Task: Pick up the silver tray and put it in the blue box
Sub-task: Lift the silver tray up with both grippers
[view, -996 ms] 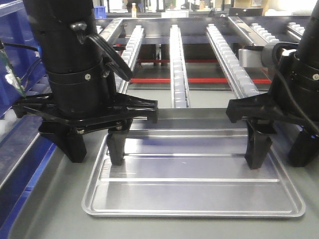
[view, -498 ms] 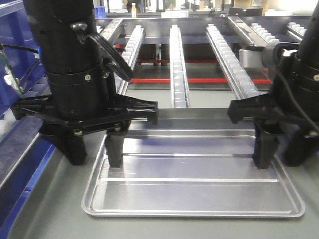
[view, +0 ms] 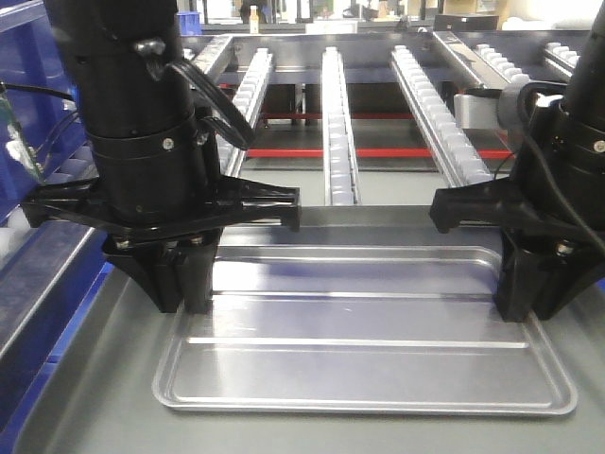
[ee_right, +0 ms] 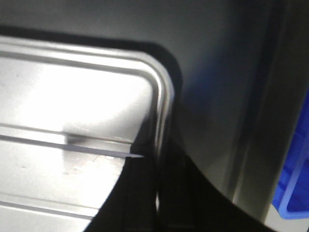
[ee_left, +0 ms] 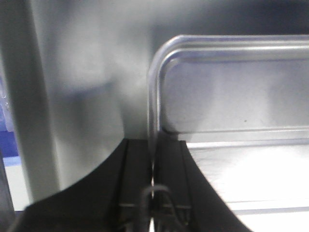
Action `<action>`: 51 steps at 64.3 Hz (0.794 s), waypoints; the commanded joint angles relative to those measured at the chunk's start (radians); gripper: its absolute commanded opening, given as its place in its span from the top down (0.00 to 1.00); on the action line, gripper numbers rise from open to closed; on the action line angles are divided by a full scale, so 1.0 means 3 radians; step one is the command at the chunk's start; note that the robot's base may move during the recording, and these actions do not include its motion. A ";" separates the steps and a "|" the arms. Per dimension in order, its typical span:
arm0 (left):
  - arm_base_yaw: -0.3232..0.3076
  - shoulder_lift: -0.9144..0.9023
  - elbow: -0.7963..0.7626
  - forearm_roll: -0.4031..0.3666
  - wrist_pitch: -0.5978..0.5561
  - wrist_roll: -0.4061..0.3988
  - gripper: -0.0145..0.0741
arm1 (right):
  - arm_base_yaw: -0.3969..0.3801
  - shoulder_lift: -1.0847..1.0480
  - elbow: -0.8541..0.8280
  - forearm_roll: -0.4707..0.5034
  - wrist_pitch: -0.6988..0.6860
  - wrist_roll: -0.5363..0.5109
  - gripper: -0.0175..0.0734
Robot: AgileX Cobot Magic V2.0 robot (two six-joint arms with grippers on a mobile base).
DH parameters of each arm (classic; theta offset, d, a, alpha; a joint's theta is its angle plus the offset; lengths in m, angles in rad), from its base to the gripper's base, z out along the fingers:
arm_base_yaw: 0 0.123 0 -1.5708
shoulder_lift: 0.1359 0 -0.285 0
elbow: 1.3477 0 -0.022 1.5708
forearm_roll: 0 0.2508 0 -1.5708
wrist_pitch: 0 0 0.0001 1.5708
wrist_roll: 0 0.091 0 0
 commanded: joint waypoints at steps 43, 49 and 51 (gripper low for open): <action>-0.0106 -0.0611 -0.1240 0.0536 0.1030 0.0006 0.95 | -0.0003 -0.0745 -0.1135 -0.0178 0.1067 -0.0033 0.74; -0.0109 -0.0619 -0.1331 0.0546 0.1066 0.0006 0.95 | -0.0003 -0.0780 -0.1222 -0.0227 0.1116 -0.0033 0.74; -0.0109 -0.0619 -0.1343 0.0546 0.1079 0.0006 0.95 | -0.0003 -0.0781 -0.1234 -0.0241 0.1126 -0.0033 0.74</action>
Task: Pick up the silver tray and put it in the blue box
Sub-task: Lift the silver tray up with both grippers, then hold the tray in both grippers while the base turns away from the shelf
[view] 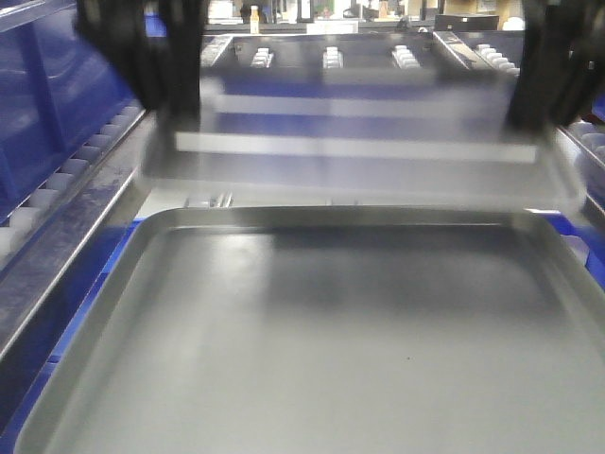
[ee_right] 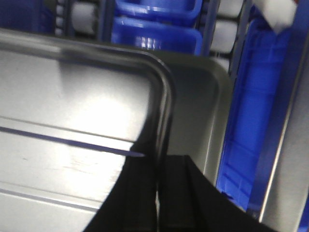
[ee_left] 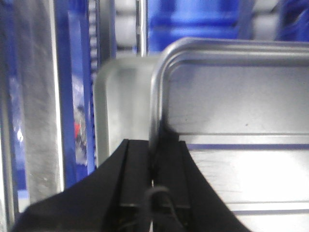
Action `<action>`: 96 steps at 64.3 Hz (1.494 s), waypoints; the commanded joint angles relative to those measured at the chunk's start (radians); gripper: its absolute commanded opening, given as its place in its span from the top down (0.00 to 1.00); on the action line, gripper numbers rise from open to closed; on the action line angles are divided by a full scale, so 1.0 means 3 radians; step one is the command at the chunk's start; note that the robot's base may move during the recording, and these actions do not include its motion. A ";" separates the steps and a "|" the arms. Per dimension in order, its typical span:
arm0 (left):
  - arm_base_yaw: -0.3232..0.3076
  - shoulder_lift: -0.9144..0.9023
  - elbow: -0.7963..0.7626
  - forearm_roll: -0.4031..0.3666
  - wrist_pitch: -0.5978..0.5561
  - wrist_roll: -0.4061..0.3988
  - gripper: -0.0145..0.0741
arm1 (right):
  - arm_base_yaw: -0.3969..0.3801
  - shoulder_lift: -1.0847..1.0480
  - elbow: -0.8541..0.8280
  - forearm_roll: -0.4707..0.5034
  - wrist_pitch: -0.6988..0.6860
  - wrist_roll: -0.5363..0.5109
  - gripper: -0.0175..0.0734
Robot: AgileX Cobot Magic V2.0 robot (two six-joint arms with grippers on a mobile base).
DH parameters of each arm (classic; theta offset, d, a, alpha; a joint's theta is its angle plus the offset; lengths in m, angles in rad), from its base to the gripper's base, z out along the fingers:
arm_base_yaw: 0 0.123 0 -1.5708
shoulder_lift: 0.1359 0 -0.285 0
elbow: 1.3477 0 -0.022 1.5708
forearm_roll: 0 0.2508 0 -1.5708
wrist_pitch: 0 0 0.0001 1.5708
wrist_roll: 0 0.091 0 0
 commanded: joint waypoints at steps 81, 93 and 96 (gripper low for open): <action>-0.0029 -0.0156 -0.0174 0.0121 -0.0005 0.0008 0.95 | -0.0003 -0.0136 -0.0161 -0.0071 0.0032 -0.0067 0.74; -0.0029 -0.0156 -0.0174 0.0121 -0.0007 0.0008 0.95 | -0.0003 -0.0136 -0.0161 -0.0071 0.0032 -0.0067 0.74; -0.0029 -0.0156 -0.0174 0.0121 -0.0007 0.0008 0.95 | -0.0003 -0.0136 -0.0161 -0.0071 0.0032 -0.0067 0.74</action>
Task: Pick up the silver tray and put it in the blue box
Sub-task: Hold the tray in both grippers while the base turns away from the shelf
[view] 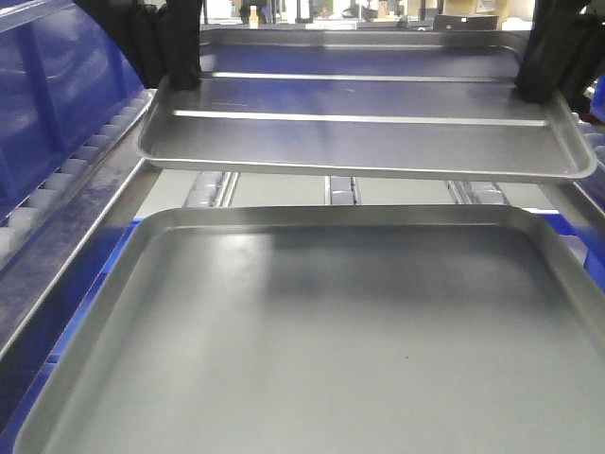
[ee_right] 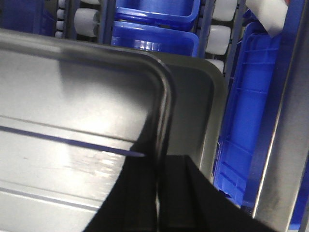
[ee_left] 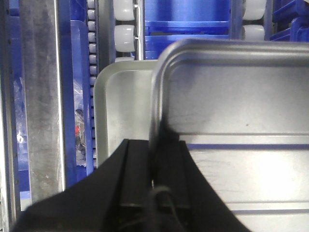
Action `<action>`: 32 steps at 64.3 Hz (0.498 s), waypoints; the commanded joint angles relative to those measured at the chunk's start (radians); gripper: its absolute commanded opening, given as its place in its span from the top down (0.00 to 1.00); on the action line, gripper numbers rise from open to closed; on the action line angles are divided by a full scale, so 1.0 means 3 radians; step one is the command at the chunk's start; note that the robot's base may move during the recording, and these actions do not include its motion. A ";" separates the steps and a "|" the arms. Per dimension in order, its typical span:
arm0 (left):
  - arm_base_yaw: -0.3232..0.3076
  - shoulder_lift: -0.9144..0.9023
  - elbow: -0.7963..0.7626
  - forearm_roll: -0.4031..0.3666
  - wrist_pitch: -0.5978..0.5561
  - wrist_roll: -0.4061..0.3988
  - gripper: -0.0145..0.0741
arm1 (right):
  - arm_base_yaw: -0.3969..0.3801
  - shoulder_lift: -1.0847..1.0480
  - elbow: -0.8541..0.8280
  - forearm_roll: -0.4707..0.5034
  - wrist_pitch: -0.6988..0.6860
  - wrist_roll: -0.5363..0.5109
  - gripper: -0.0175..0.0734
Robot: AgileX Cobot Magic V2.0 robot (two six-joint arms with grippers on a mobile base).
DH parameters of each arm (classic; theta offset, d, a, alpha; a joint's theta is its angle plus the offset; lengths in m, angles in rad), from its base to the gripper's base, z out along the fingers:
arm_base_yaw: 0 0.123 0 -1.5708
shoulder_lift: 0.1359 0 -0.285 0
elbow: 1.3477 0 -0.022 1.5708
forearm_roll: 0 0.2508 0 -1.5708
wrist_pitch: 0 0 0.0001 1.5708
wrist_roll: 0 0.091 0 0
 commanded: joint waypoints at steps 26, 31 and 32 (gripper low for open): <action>-0.0021 -0.0152 -0.0119 0.0121 -0.0077 0.0008 0.95 | -0.0003 -0.0117 -0.0111 -0.0048 -0.0061 -0.0067 0.74; -0.0021 -0.0152 -0.0119 0.0121 -0.0077 0.0008 0.95 | -0.0003 -0.0117 -0.0111 -0.0048 -0.0061 -0.0067 0.74; -0.0021 -0.0152 -0.0119 0.0121 -0.0077 0.0008 0.95 | -0.0003 -0.0117 -0.0111 -0.0048 -0.0061 -0.0067 0.74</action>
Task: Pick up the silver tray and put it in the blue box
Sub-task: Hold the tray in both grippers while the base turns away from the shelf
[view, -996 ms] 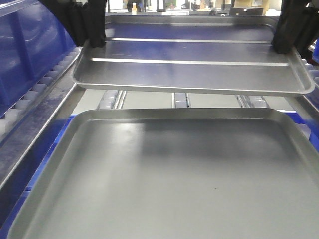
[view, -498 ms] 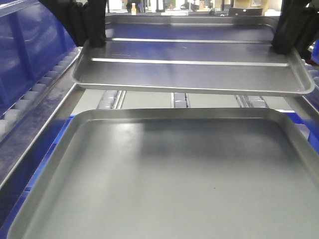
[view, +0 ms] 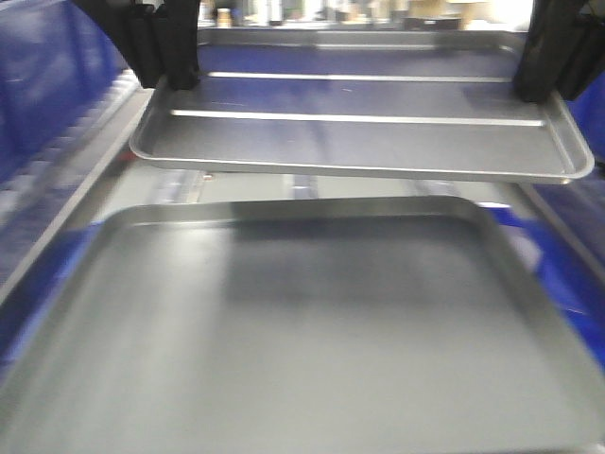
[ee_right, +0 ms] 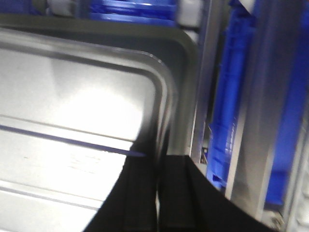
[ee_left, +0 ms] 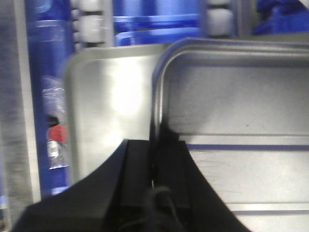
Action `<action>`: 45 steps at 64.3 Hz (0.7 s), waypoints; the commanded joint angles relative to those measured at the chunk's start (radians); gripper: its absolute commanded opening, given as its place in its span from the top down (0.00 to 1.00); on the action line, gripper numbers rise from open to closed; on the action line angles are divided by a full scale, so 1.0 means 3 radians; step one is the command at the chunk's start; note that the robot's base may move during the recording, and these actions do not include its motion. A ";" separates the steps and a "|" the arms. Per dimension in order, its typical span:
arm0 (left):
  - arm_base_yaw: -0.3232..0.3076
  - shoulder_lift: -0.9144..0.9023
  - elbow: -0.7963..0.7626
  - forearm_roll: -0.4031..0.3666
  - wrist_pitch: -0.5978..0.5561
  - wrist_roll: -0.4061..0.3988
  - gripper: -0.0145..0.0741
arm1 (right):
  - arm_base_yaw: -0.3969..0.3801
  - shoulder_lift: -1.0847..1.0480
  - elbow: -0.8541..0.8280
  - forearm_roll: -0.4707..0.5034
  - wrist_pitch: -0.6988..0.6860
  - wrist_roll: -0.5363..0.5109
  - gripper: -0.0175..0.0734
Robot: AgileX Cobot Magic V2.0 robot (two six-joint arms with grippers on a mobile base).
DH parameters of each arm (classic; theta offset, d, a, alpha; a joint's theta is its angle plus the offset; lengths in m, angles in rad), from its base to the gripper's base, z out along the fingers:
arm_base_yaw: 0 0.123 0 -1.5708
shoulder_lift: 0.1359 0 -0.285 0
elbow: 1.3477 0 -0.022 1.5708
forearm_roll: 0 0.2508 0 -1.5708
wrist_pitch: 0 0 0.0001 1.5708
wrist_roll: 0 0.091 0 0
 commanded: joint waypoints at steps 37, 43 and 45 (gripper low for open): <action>-0.0021 -0.0152 -0.0119 0.0121 -0.0081 0.0008 0.95 | -0.0003 -0.0117 -0.0111 -0.0055 -0.0061 -0.0067 0.74; -0.0021 -0.0152 -0.0119 0.0121 -0.0081 0.0008 0.95 | -0.0003 -0.0117 -0.0111 -0.0055 -0.0061 -0.0067 0.74; -0.0021 -0.0152 -0.0119 0.0121 -0.0081 0.0008 0.95 | -0.0003 -0.0117 -0.0111 -0.0055 -0.0061 -0.0067 0.74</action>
